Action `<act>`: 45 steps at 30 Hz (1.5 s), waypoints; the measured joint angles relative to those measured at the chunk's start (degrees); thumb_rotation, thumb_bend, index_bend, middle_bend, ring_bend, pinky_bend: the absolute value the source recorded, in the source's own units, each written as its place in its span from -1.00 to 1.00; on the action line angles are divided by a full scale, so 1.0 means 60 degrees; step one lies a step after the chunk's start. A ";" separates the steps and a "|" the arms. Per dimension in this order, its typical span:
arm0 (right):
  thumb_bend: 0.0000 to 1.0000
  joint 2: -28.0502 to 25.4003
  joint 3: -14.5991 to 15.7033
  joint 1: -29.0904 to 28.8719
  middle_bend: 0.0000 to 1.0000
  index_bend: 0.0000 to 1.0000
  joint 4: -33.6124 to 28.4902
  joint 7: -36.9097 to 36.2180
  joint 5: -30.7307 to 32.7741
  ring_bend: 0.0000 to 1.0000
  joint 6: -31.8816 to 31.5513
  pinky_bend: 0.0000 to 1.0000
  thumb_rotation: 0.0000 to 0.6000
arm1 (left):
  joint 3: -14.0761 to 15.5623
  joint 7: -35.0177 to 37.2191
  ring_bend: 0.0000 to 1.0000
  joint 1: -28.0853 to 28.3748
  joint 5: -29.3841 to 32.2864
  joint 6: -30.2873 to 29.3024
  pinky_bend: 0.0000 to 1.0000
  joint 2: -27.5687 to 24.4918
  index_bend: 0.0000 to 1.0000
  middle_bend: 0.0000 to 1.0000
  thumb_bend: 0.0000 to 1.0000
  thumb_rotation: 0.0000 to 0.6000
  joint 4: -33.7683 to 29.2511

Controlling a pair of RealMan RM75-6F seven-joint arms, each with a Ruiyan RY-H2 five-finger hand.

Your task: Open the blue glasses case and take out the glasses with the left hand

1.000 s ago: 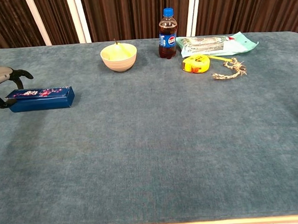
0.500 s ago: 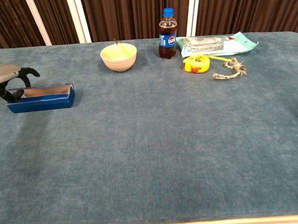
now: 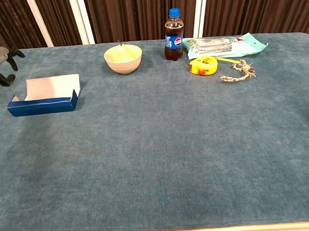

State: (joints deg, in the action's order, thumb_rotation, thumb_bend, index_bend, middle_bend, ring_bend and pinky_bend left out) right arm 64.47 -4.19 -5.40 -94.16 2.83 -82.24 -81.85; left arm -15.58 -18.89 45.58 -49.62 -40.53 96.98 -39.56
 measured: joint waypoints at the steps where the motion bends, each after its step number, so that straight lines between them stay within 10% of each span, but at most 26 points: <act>1: -0.63 -0.0011 0.0001 0.0001 -1.00 -1.00 -0.0003 -0.0019 0.0000 -1.00 0.0006 -0.60 1.00 | -0.0074 0.0046 -0.98 0.0009 0.0004 -0.0022 -0.83 0.0014 -0.87 -0.62 -0.06 1.00 -0.0015; 8: -0.63 -0.0020 0.0008 0.0003 -1.00 -1.00 0.0011 -0.0091 -0.0041 -1.00 0.0002 -0.60 1.00 | 0.0195 0.0567 -0.86 -0.0401 -0.0808 -0.0679 -0.57 -0.0737 -0.90 -0.61 -0.30 1.00 -0.1810; 12: -0.63 -0.0027 0.0014 -0.0005 -1.00 -1.00 0.0005 -0.0110 -0.0072 -1.00 0.0011 -0.60 1.00 | 0.0489 0.0621 0.04 -0.0837 -0.1333 -0.1328 0.35 -0.1510 -0.88 0.18 -0.32 1.00 -0.3447; 16: -0.63 -0.0033 0.0026 -0.0006 -1.00 -1.00 0.0009 -0.0154 -0.0096 -1.00 0.0020 -0.60 1.00 | 0.0895 0.0419 0.41 -0.1325 -0.1794 -0.1987 0.67 -0.2420 -0.78 0.60 -0.32 1.00 -0.4976; 23: -0.63 -0.0048 0.0044 -0.0024 -1.00 -1.00 -0.0018 -0.0190 -0.0138 -1.00 0.0053 -0.60 1.00 | 0.1577 -0.0524 0.60 -0.1761 -0.1608 -0.1924 0.81 -0.3556 -0.65 0.80 -0.32 1.00 -0.6509; 45: -0.63 -0.0069 0.0036 -0.0029 -1.00 -1.00 -0.0039 -0.0237 -0.0071 -1.00 0.0109 -0.60 1.00 | 0.2033 -0.1120 0.61 -0.1613 -0.0439 -0.1093 0.82 -0.3039 -0.59 0.81 -0.32 1.00 -0.5890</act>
State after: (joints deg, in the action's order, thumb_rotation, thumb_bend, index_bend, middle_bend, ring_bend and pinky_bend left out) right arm 64.05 -3.97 -5.57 -94.39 1.41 -82.67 -81.20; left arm -3.39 -25.61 35.91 -52.26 -47.09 78.75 -74.91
